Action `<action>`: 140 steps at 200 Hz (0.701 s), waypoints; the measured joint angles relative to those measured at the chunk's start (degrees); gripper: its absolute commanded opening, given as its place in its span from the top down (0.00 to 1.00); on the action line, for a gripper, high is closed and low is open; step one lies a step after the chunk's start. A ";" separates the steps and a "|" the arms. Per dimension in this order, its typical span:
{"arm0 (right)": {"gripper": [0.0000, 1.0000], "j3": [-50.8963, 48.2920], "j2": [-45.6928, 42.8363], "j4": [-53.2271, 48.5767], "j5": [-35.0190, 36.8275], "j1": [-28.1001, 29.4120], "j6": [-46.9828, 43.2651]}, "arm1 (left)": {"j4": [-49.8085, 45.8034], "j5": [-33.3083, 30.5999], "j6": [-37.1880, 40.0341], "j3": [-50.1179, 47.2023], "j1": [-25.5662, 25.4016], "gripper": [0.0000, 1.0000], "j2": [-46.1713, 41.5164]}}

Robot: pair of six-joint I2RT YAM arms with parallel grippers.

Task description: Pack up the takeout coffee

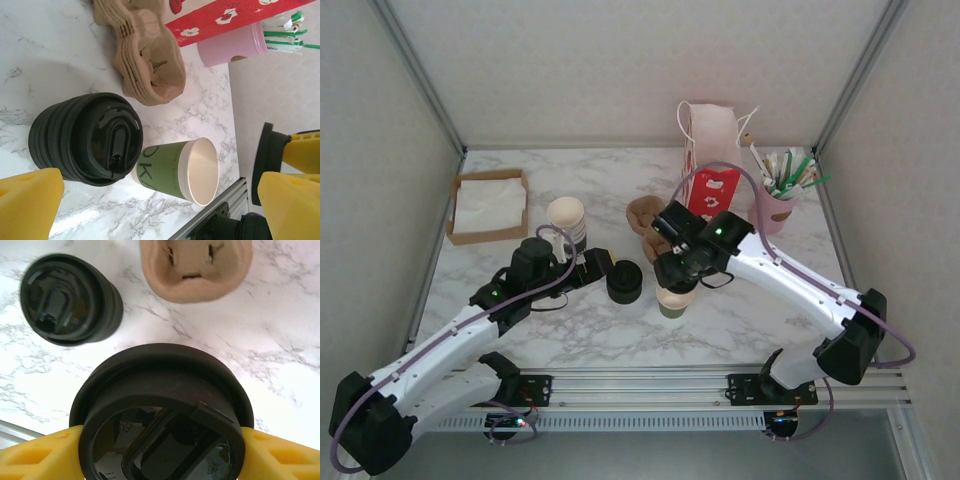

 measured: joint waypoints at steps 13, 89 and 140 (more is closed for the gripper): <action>0.31 -1.68 -1.05 -0.79 -0.17 -0.39 0.31 | -0.20 -1.84 0.42 0.24 -1.36 0.00 -0.94; 0.31 -4.76 0.17 -1.27 -3.15 -0.50 0.42 | 1.20 -7.74 4.52 0.07 -5.49 0.00 -2.40; 0.32 -4.31 4.72 0.63 -3.82 -0.50 0.17 | 4.63 -8.31 6.62 -3.04 -5.53 0.00 -2.64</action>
